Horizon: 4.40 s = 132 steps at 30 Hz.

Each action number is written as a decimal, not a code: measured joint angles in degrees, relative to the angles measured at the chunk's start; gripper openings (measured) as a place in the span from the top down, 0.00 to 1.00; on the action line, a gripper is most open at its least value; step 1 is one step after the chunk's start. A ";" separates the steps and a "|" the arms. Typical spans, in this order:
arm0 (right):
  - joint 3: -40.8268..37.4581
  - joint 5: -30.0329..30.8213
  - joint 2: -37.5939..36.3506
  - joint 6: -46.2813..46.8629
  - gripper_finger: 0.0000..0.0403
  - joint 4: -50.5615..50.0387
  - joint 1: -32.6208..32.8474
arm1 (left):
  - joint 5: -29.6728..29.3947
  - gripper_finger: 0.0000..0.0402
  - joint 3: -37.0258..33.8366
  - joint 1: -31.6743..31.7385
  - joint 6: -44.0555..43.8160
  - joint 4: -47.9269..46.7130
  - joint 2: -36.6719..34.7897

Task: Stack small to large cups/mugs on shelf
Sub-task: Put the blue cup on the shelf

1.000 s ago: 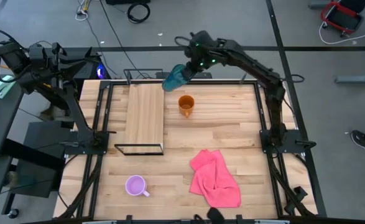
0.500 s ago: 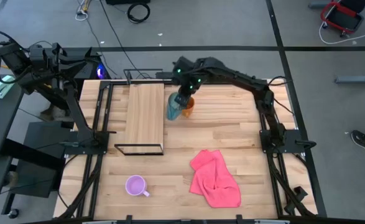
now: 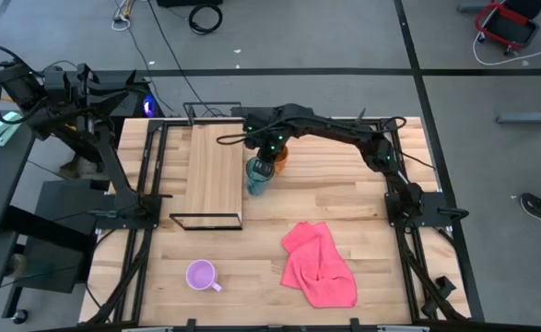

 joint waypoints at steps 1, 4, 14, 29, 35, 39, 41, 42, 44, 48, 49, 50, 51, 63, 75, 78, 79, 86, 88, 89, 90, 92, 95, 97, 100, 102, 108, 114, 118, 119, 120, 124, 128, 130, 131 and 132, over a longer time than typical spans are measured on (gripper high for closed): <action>0.00 0.32 0.08 0.00 0.98 -0.04 -0.04 | 0.00 0.89 0.00 0.00 0.01 0.00 0.00; 0.00 1.57 0.06 -0.23 0.98 0.02 -0.02 | 0.00 0.88 0.00 0.00 0.04 -0.02 0.00; -0.04 1.22 1.48 -0.30 0.98 0.12 0.70 | 0.02 0.88 0.00 0.02 -0.04 -0.88 0.00; -0.04 1.47 2.42 -1.03 0.95 0.47 0.96 | 0.02 0.88 0.00 0.00 -0.44 -1.31 0.00; -0.04 1.42 2.42 -1.27 0.91 0.53 0.98 | 0.02 0.88 0.00 0.00 -0.44 -1.31 0.00; -0.04 1.40 2.40 -1.60 0.89 1.12 0.99 | 0.02 0.87 0.00 0.02 -0.44 -1.33 0.00; -0.04 1.40 2.38 -1.64 0.87 1.48 0.99 | 0.01 0.87 0.00 0.02 -0.44 -1.33 0.00; -0.04 1.40 2.38 -1.64 0.87 1.56 0.99 | 0.01 0.87 0.00 0.01 -0.44 -1.33 0.00; -0.04 1.42 2.33 -1.64 0.85 1.58 0.99 | 0.01 0.88 0.00 0.02 -0.44 -1.33 0.00; -0.04 1.40 2.33 -1.49 0.81 1.64 0.99 | 0.01 0.89 0.00 0.02 -0.44 -1.31 0.00; -0.04 1.40 2.33 -1.46 0.80 1.62 0.99 | 0.02 0.89 0.00 0.01 -0.45 -1.32 0.00; -0.04 1.40 2.33 -1.46 0.79 1.62 0.99 | 0.02 0.89 0.00 0.01 -0.44 -1.31 0.00; -0.04 1.40 2.33 -1.46 0.77 1.62 0.99 | 0.02 0.88 0.00 0.01 -0.46 -1.32 0.00; -0.04 1.19 -1.37 0.35 0.71 -0.41 0.86 | 7.43 0.88 0.00 0.02 -5.13 -0.92 0.00; -0.02 0.53 -17.96 1.61 0.71 -0.26 3.52 | 41.78 0.87 -0.02 0.02 -18.09 -0.72 -0.02; 0.01 0.60 -22.79 2.01 0.71 0.78 5.49 | 54.44 0.88 -0.02 0.02 -20.97 -0.76 -0.02; 0.02 0.60 -24.37 2.01 0.71 1.29 6.20 | 58.60 0.88 -0.02 0.02 -21.39 -0.77 -0.02; 0.04 4.04 -31.86 3.13 0.71 3.74 11.29 | 75.54 0.89 -0.02 0.02 -13.55 -0.90 -0.02; 0.04 5.32 -32.83 3.57 0.71 3.70 12.45 | 74.41 0.88 -0.02 -0.21 -12.91 -0.90 -0.01; 0.04 5.71 -33.21 3.66 0.71 3.74 13.02 | 72.17 0.88 -0.02 -0.77 -11.96 -0.88 0.10; 0.04 5.88 -33.46 3.67 0.71 3.63 13.46 | 69.33 0.88 -0.01 -1.62 -10.54 -0.72 0.30; 0.04 5.95 -33.56 3.65 0.71 3.67 14.09 | 63.97 0.87 -0.02 -3.95 -7.29 -0.33 0.83; 0.00 5.95 -33.47 3.65 0.71 3.54 14.67 | 61.97 0.87 -0.07 -7.38 -1.82 0.28 1.14; 0.00 5.95 -33.22 3.65 0.71 3.54 14.72 | 57.34 0.87 -0.04 -9.92 0.52 0.36 1.17; -0.07 5.95 -32.97 3.67 0.71 3.37 14.76 | 47.50 0.87 -0.06 -13.46 0.37 0.56 1.27; -0.05 5.95 -32.98 3.69 0.71 3.41 14.76 | 45.27 0.87 0.00 -14.69 0.37 1.16 1.25; -0.04 5.95 -33.01 3.72 0.71 3.41 14.76 | 42.37 0.87 0.00 -13.06 0.10 1.43 1.14; -0.04 5.93 -33.01 3.72 0.71 3.41 14.79 | 35.34 0.87 0.00 -8.40 0.60 1.38 1.16; -0.04 5.90 -33.01 3.67 0.71 3.43 15.06 | 35.04 0.88 0.00 -2.29 0.46 1.18 1.22; -0.04 5.81 -33.01 3.69 0.71 3.43 15.06 | 34.91 0.88 0.00 -0.28 -0.06 1.13 1.22; -0.04 5.71 -33.01 3.69 0.71 3.41 15.06 | 34.91 0.88 0.00 1.66 -0.71 0.83 1.22; -0.04 5.69 -33.01 3.41 0.71 3.42 15.04 | 34.95 0.89 0.00 10.65 -5.43 -2.19 1.25; -0.04 5.69 -33.01 3.10 0.71 3.41 15.04 | 34.92 0.88 0.00 20.88 -9.99 -5.22 1.25; -0.04 5.69 -33.01 3.08 0.71 3.41 15.04 | 34.95 0.87 0.00 25.88 -11.06 -6.26 1.25; -0.04 5.66 -33.01 3.06 0.71 3.39 15.04 | 34.97 0.87 0.00 28.53 -11.40 -6.43 1.25; -0.04 5.47 -33.01 3.06 0.71 3.35 15.04 | 34.95 0.87 0.00 31.10 -11.59 -6.47 1.25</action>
